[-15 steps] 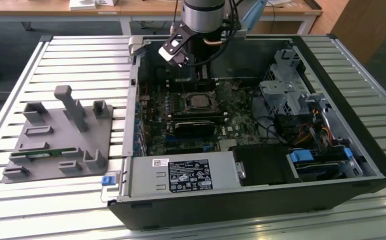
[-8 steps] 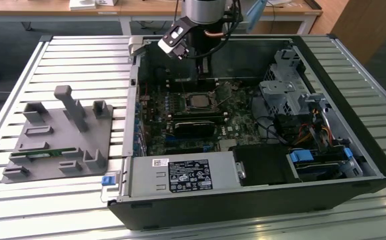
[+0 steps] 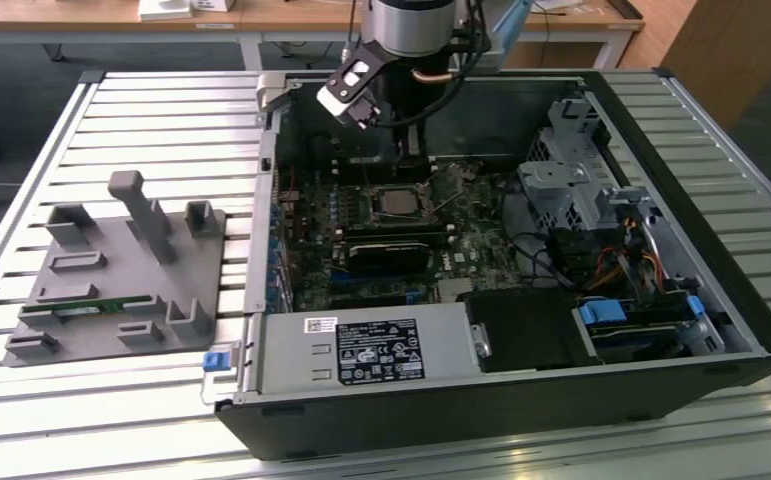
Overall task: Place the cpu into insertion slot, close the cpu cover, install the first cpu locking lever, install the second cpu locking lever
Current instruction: 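Close the cpu cover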
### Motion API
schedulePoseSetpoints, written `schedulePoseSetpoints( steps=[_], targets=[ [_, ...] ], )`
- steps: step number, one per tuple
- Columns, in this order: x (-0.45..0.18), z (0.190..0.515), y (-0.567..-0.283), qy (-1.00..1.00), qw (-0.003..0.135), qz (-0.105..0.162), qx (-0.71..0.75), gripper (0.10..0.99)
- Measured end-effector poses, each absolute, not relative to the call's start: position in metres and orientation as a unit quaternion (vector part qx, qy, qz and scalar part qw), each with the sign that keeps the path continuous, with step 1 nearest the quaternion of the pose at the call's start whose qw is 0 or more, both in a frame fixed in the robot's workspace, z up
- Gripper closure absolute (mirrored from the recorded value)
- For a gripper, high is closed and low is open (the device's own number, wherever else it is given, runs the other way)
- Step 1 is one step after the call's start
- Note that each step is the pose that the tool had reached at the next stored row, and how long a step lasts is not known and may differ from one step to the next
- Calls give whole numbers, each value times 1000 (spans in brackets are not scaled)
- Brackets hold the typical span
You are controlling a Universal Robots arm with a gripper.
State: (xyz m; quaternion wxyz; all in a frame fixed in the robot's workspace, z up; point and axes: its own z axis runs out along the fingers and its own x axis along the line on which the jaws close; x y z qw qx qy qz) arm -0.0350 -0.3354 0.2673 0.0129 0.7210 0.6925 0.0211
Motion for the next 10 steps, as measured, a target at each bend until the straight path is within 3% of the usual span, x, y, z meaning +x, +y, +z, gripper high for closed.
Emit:
schedulePoseSetpoints(
  steps=[10],
  targets=[
    [-15,267,-336,705,7,21,709,980]
  ],
)
